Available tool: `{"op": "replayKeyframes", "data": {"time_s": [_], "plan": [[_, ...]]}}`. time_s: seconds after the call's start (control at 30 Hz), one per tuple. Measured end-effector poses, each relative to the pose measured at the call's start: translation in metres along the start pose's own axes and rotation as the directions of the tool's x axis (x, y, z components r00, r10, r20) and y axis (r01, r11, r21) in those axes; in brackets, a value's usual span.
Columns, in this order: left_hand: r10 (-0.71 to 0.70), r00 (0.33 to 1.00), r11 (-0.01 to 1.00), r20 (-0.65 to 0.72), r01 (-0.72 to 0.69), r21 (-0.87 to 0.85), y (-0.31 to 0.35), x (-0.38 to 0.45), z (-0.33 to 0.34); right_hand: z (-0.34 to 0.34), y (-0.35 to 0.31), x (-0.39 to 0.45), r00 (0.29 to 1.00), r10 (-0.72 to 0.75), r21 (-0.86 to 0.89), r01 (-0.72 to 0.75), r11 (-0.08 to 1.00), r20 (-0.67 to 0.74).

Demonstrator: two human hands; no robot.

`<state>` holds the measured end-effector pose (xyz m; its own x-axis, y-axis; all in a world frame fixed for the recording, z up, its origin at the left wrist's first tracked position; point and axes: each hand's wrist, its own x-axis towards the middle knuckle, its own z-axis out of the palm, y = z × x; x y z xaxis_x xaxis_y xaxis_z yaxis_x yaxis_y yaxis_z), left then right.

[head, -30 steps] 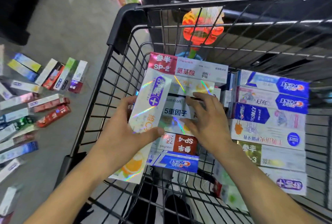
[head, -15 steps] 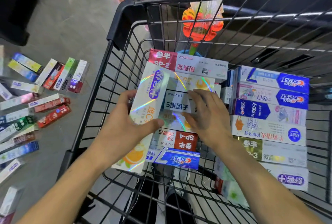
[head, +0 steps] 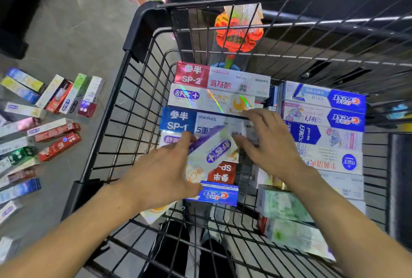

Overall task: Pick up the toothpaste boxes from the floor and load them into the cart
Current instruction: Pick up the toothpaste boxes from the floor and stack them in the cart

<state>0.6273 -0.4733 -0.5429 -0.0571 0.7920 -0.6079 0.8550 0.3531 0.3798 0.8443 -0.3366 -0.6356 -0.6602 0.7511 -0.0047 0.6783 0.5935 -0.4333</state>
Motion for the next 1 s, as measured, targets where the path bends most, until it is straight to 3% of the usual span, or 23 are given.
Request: {"op": "replayKeyframes", "data": {"time_s": [0.1,0.27,0.33,0.57,0.87,1.0], "plan": [[0.147,0.987,0.938,0.057,-0.158,0.310,0.007,0.018,0.002,-0.009,0.008,-0.008,0.999,-0.001,0.006,0.001,1.000,-0.035],[0.404,0.915,0.785,0.000,-0.346,0.513,0.003,0.048,0.016,-0.014,0.008,-0.013,0.999,0.002,0.015,-0.001,1.000,-0.047],[0.457,0.888,0.741,-0.059,-0.343,0.578,-0.004,0.056,0.022,-0.011,0.008,-0.013,1.000,-0.004,0.015,0.005,1.000,-0.024],[0.471,0.838,0.771,-0.275,-0.240,0.590,-0.019,0.059,0.030,0.001,0.001,-0.014,0.996,-0.078,-0.020,0.079,0.997,0.031],[0.371,0.891,0.819,-0.263,-0.181,0.544,-0.028,0.055,0.021,-0.001,-0.009,-0.015,0.988,-0.060,-0.109,0.076,0.991,0.143],[0.319,0.891,0.863,-0.324,-0.132,0.488,-0.017,0.038,-0.001,-0.026,-0.027,-0.005,0.991,-0.063,-0.118,0.078,0.990,0.120]]}}
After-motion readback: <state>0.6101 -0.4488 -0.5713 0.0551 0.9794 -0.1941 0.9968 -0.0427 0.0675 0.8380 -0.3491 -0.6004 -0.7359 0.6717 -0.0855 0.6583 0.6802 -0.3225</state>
